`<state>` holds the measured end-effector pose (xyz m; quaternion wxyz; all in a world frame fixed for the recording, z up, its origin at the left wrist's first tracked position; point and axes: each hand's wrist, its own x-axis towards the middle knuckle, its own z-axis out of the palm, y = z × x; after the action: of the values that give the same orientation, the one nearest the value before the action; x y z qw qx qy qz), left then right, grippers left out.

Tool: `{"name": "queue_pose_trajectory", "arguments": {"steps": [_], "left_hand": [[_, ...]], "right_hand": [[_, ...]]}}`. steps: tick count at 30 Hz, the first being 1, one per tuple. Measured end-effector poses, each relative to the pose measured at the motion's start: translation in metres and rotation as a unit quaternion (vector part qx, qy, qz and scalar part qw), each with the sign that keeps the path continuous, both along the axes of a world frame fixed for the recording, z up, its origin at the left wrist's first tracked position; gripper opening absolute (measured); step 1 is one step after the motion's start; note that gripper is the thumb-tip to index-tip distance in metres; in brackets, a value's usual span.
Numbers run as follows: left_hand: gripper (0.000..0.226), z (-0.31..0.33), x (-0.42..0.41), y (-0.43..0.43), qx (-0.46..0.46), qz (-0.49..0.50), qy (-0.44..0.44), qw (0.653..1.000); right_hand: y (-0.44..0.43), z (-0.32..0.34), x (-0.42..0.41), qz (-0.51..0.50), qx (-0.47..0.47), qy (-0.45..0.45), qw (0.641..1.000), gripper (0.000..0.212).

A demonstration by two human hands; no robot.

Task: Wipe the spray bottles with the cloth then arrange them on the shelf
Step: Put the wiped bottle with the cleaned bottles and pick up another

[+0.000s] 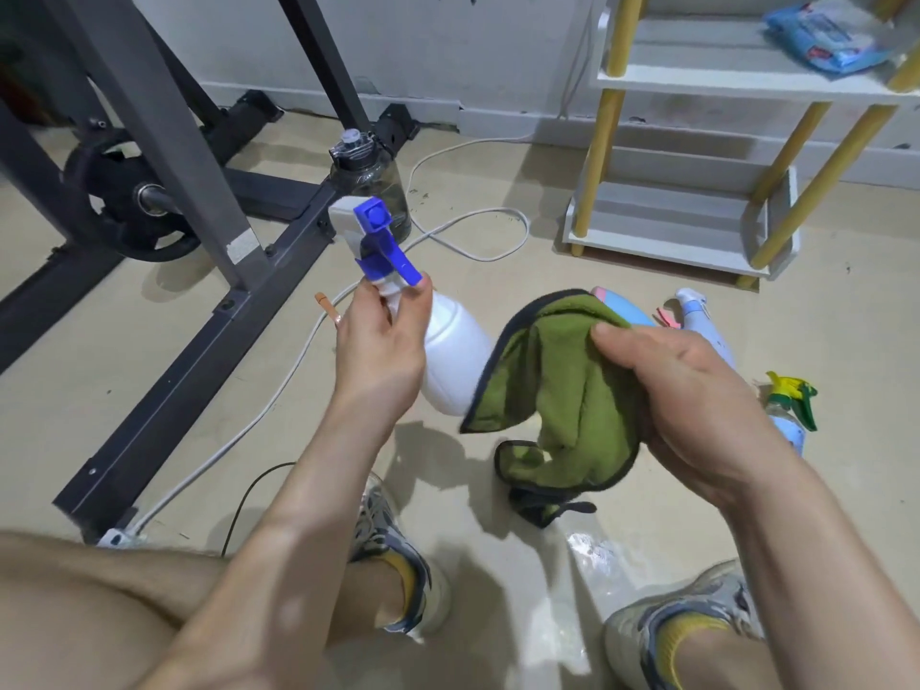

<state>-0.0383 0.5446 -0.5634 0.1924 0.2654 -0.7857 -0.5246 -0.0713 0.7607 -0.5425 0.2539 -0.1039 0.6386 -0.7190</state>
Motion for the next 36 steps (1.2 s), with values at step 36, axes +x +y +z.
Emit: {"name": "queue_pose_trajectory", "arguments": {"steps": [36], "left_hand": [[0.043,-0.030,-0.006,0.070,0.194,-0.083,-0.032,0.977]], "right_hand": [[-0.051,-0.061,0.003,-0.100,0.192,-0.023,0.976,0.051]]}}
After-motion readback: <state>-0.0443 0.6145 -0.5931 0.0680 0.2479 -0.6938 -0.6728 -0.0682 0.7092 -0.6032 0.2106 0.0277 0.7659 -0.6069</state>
